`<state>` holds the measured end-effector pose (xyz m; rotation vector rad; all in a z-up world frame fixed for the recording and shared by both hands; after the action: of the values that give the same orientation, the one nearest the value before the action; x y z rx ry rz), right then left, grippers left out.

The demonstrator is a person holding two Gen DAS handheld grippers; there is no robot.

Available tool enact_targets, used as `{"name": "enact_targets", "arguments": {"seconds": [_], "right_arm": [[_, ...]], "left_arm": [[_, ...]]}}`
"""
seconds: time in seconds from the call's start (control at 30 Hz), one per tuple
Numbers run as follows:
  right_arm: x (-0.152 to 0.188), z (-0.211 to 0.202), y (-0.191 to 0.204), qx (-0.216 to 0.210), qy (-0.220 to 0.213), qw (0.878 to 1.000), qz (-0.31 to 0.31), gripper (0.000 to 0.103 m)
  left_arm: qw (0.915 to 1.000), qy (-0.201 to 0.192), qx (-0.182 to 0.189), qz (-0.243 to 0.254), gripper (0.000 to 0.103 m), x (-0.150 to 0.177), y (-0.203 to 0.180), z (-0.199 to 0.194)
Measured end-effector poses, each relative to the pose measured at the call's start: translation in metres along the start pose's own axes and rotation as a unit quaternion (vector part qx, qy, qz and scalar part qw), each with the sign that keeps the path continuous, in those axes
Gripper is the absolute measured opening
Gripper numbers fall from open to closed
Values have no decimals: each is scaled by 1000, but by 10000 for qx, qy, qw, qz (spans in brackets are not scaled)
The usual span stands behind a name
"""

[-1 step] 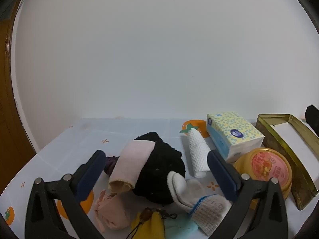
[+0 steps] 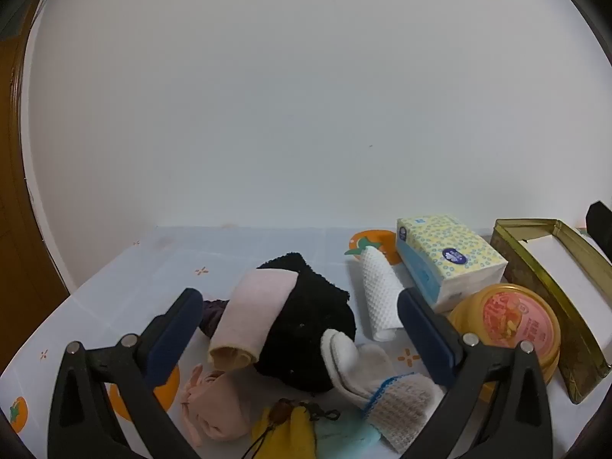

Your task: Organize soft objects

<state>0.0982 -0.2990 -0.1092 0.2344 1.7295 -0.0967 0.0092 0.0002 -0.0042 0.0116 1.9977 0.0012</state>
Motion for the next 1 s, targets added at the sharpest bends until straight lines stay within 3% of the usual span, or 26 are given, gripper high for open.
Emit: {"name": "enact_targets", "arguments": {"seconds": [1.0], "right_arm": [[0, 0, -1, -5, 26, 10000, -9, 103]], "left_arm": [[10000, 64, -25, -47, 103, 2, -3, 4]]}}
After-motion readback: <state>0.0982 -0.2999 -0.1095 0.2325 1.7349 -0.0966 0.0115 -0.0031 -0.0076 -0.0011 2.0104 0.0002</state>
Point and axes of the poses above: each gripper's, at about its wrist camera, not at the fingertips, and z roughly the way its jaws point, y to its left, x to its underside, the point moved 1 cm from there along z, roughly the way its jaws point, and after that the axes turned 3 degrees about -z, right-handed, at the moved point
